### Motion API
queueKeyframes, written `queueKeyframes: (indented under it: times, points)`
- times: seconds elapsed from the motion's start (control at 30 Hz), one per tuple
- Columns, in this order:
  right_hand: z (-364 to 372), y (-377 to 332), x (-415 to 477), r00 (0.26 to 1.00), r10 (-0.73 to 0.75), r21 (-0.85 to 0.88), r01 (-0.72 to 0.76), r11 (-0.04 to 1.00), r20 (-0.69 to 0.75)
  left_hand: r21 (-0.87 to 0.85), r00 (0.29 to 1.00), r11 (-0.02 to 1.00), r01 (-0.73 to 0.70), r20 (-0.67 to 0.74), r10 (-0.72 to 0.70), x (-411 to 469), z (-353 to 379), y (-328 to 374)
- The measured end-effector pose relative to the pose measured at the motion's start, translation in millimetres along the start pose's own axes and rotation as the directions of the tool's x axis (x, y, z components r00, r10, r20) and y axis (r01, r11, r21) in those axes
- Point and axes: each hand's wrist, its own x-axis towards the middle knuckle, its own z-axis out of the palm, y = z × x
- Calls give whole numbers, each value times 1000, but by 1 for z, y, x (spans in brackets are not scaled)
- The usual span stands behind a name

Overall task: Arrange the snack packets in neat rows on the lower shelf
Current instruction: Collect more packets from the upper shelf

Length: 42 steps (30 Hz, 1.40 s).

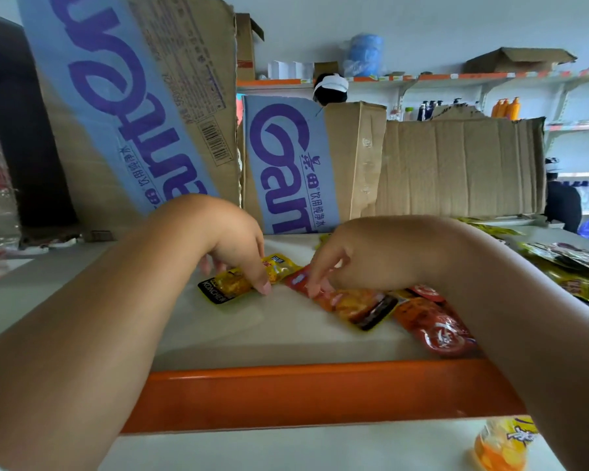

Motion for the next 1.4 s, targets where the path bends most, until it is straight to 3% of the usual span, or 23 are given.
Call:
queueKeyframes:
  times: [0.1, 0.4, 0.57, 0.67, 0.73, 0.83, 0.9, 1.0, 1.07, 1.13, 1.2, 1.3, 1.4]
  points:
    - [2, -1, 3, 997, -63, 23, 64, 998, -39, -9, 1000, 1000, 21, 1, -21, 0, 0, -2]
    - [2, 1, 4, 992, 125, -146, -124, 982, -1, -32, 999, 998, 44, 5, -44, -4, 6, -2]
    - [-3, -4, 3, 982, 185, -174, -177, 969, 30, 97, 993, 990, -98, -58, 104, -22, 21, -13]
    - [-1, -15, 8, 976, 218, -169, -214, 962, 5, 14, 972, 981, -191, -137, 191, -35, 36, -36]
    - [5, -26, 10, 968, 251, -165, -250, 954, -18, -81, 963, 977, -195, -206, 175, -42, 45, -51]
    - [14, -51, 19, 946, 306, -139, -318, 938, -103, -111, 957, 991, -74, -289, 39, -53, 57, -74]
    - [17, -72, 27, 924, 338, -35, -349, 936, -178, -178, 943, 983, -36, -330, -25, -56, 63, -84]
    - [19, -110, 53, 897, 347, 201, -299, 933, -272, -428, 908, 890, -160, -418, -37, -58, 66, -102]
    - [21, -130, 67, 905, 339, 431, -208, 878, -255, -558, 905, 807, -193, -420, -74, -57, 64, -116]
    - [25, -142, 80, 897, 363, 513, -193, 836, -254, -599, 903, 775, -200, -420, -92, -59, 65, -135]
    - [30, -148, 91, 872, 412, 358, -307, 881, -266, -620, 918, 756, -210, -392, -66, -63, 71, -152]
    - [36, -163, 104, 834, 493, 88, -487, 869, -248, -495, 932, 834, -244, -357, 60, -70, 75, -162]
    - [38, -184, 116, 828, 494, 131, -477, 869, -264, -427, 912, 843, -327, -378, 162, -73, 72, -167]
